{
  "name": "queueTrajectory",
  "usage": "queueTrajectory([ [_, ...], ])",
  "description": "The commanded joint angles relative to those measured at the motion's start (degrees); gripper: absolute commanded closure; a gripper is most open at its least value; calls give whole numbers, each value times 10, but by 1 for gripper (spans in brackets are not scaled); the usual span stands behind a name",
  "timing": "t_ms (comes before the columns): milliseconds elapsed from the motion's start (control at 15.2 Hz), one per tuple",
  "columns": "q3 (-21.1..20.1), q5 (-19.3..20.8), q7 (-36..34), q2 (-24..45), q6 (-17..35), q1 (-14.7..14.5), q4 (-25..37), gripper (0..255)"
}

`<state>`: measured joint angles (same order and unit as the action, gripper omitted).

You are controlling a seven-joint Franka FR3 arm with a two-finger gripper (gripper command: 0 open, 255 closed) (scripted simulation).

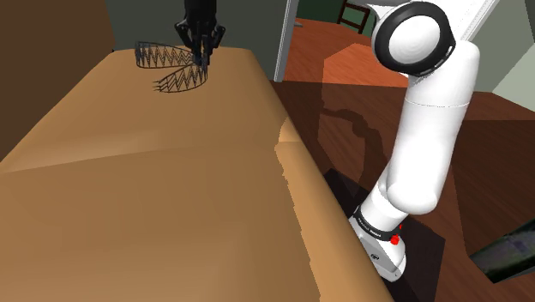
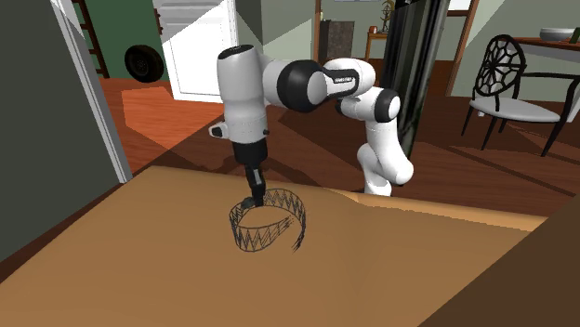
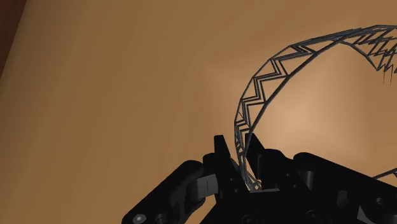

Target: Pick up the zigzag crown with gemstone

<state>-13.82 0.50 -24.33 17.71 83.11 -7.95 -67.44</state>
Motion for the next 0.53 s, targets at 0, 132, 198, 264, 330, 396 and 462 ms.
queueTrajectory([
  [0, 0, 2, -1, 10, -20, -2, 29, 255],
  [132, -1, 5, -3, 21, -42, -5, 62, 255],
  [198, -1, 6, -4, 27, -53, -7, 80, 255],
  [264, -1, 8, -5, 34, -65, -9, 99, 255],
  [330, -1, 10, -6, 42, -78, -12, 119, 255],
  [396, -1, 10, -6, 43, -80, -12, 122, 255],
  [462, -1, 10, -6, 43, -80, -12, 122, 255],
])
